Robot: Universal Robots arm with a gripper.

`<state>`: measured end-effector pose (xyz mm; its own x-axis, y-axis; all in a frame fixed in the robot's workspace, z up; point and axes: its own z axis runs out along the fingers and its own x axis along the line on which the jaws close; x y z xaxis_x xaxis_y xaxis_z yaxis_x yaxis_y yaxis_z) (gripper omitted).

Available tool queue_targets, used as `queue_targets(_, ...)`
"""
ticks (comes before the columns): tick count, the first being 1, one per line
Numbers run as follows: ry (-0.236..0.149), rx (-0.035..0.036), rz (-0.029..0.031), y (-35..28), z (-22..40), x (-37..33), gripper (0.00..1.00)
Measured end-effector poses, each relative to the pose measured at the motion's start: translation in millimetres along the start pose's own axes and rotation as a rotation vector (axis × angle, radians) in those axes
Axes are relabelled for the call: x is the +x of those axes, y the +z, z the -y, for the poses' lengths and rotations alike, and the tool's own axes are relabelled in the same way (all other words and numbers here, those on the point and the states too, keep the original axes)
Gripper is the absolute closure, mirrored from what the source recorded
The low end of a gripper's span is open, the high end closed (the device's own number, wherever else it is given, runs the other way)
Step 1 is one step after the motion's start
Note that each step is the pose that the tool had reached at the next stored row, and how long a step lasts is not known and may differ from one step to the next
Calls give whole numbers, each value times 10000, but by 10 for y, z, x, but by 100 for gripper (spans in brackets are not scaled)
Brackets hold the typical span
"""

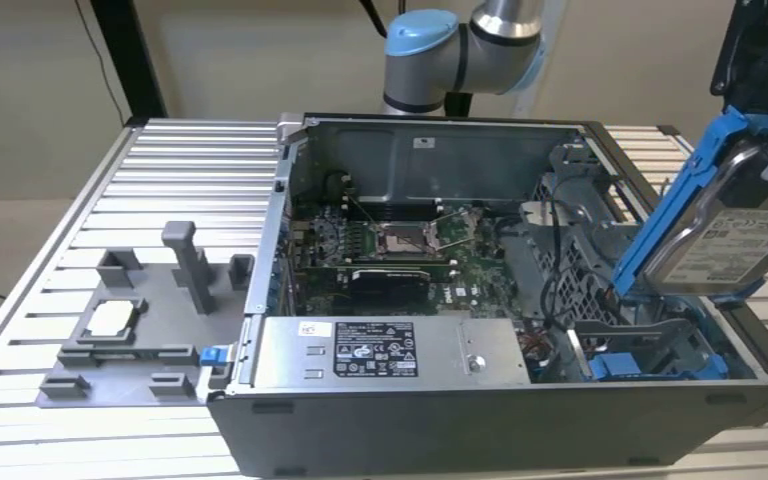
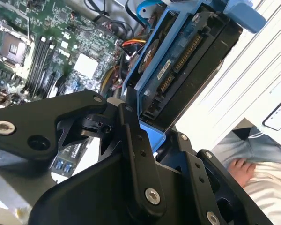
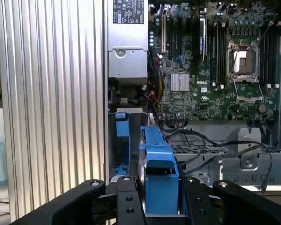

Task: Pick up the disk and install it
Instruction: 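Pick up the disk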

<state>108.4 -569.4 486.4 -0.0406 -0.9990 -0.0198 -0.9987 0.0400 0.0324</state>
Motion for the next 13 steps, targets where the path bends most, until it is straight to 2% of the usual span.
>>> queue_targets(1,-1,36,1,7,-4,8,100)
queue_targets(4,-5,206,14,37,-41,22,100)
queue_targets(5,-5,231,16,45,-56,31,100)
queue_targets(8,-5,234,16,61,-73,61,100)
queue_targets(13,-7,233,39,80,-104,196,100)
